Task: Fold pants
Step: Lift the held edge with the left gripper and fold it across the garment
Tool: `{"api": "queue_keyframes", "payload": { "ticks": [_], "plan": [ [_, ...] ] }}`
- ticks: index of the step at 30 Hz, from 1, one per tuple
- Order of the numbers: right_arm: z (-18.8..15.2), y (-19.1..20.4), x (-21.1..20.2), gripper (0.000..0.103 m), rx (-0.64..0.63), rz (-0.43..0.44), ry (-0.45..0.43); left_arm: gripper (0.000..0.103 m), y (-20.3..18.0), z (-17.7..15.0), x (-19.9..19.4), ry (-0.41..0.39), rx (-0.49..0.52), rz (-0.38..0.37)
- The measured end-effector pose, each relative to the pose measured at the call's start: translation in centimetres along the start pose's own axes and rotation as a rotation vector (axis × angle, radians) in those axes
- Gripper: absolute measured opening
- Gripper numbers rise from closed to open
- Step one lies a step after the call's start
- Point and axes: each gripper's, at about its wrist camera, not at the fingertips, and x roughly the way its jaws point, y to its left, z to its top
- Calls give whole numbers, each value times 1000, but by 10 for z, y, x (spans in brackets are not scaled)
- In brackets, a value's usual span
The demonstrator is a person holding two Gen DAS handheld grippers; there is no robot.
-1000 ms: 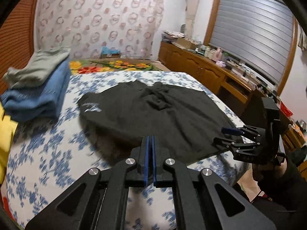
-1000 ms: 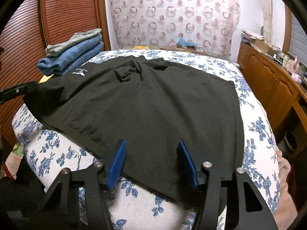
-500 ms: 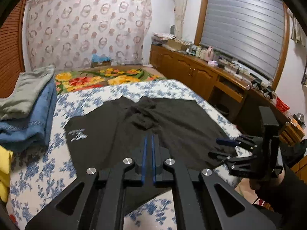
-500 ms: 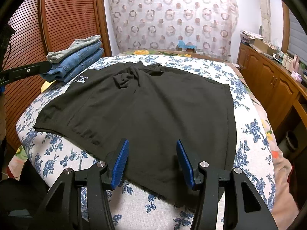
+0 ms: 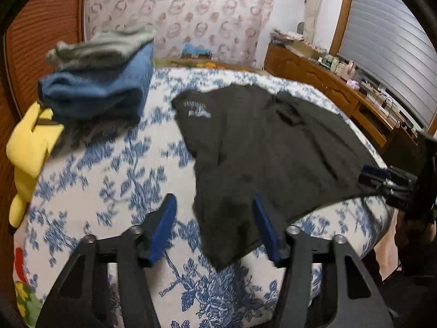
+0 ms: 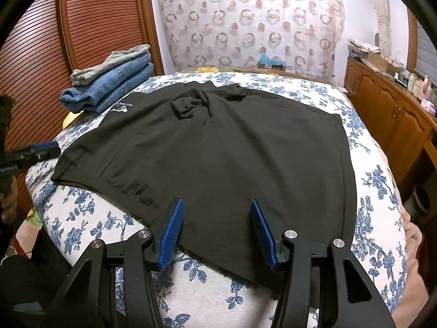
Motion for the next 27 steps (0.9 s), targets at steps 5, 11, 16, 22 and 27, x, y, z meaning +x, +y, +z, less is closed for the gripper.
{"api": "queue_keyframes", "payload": {
  "ticks": [5, 11, 16, 22, 27],
  "plan": [
    [1, 3, 1, 53, -5, 1, 3, 25, -6, -5, 15, 36, 10, -24],
    [-2, -2, 1, 53, 4, 1, 4, 5, -24, 8, 4, -3, 46, -97],
    [-5, -5, -4, 53, 19, 6, -9, 4, -56, 37, -5, -55, 106, -152],
    [-10, -14, -11, 53, 33, -1, -22, 4, -99, 68, -1, -84, 184, -227],
    [-14, -23, -21, 53, 53, -8, -34, 4, -128, 87, 4, -86, 227, -273]
  ]
}}
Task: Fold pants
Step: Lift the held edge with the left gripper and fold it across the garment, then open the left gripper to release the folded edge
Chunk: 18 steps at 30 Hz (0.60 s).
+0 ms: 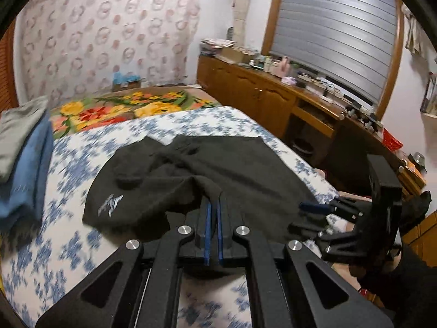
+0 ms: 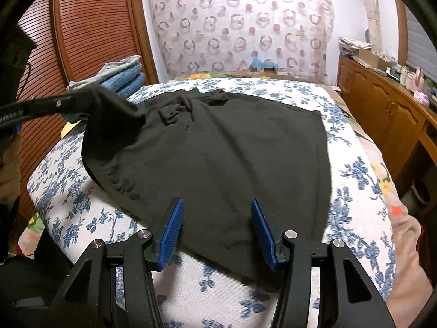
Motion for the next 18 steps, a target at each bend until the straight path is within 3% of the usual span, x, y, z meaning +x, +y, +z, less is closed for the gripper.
{"api": "queue_keyframes", "payload": {
  "ticks": [9, 18],
  "plan": [
    [-3, -11, -13, 53, 26, -14, -16, 4, -36, 32, 23, 10, 37, -93],
    [-6, -23, -23, 53, 44, -37, -21, 5, -55, 35, 40, 52, 72, -80]
  ]
}}
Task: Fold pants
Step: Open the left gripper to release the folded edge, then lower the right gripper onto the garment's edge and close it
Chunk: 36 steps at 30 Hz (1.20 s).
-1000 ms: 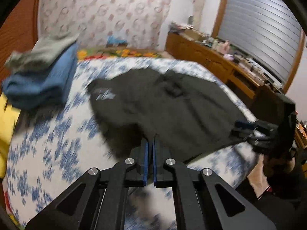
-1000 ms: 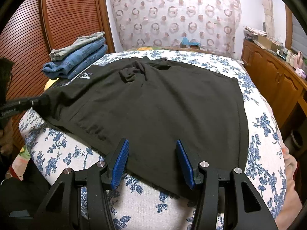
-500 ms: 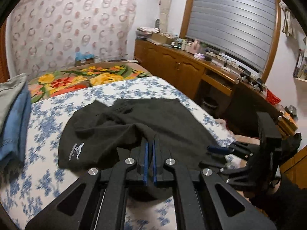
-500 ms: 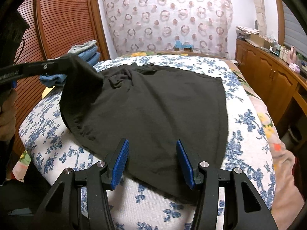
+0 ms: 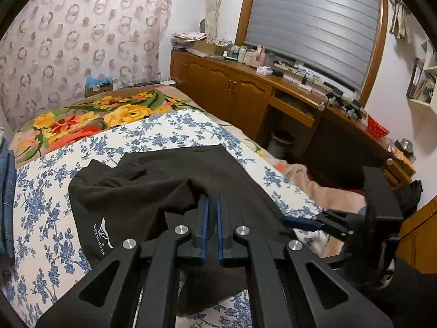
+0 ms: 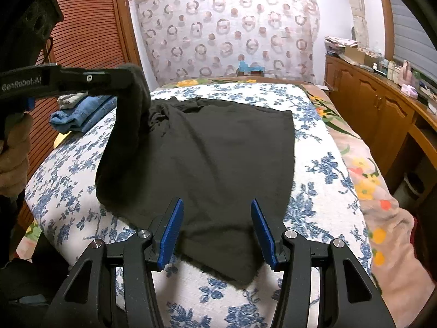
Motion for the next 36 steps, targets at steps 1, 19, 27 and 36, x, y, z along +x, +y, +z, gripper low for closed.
{"api": "queue_keyframes", "payload": {
  "ticks": [1, 19, 27, 36],
  "plan": [
    [0, -1, 0, 53, -1, -3, 0, 7, 0, -1, 2, 10, 2, 19],
    [20, -9, 0, 53, -10, -7, -21, 75, 44, -48, -9, 37, -77, 86],
    [40, -10, 28, 41, -28, 35, 11, 75, 60, -73, 7, 76, -109, 131],
    [56, -11, 71, 40, -47, 48, 105, 75, 64, -89, 17, 91, -129, 149]
  ]
}}
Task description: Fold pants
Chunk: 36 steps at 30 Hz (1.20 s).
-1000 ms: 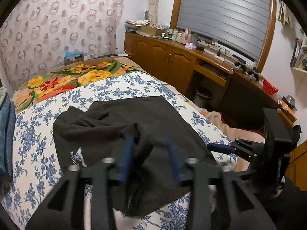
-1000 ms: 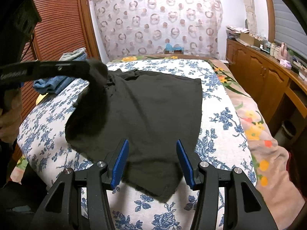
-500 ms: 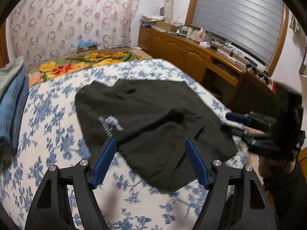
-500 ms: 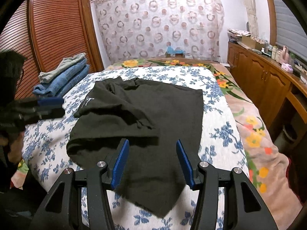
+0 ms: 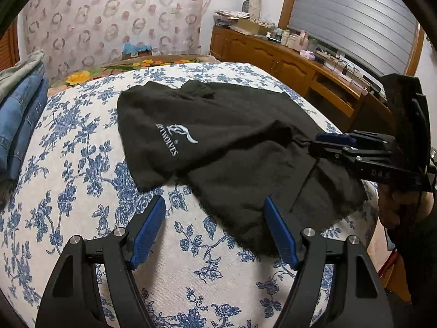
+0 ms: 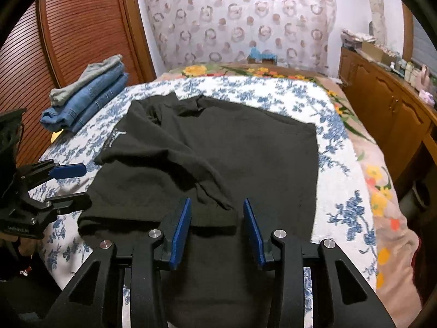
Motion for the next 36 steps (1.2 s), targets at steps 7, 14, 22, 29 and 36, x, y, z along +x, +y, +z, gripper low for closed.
{"api": "queue_keyframes", "payload": {
  "ticks": [7, 14, 22, 29, 36],
  "plan": [
    [-1, 2, 7, 15, 14, 12, 23, 75, 1, -3, 0, -2, -15, 1],
    [-7, 9, -34, 6, 17, 25, -84, 75, -1, -4, -10, -43, 1, 24],
    [-25, 10, -80, 5, 28, 24, -164, 75, 0, -5, -26, -93, 8, 19],
    [-45, 5, -99, 5, 24, -23, -160, 75, -1, -1, -29, -108, 11, 18],
    [-64, 6, -101, 5, 24, -52, -84, 75, -5, -1, -28, -113, 21, 19]
  ]
}}
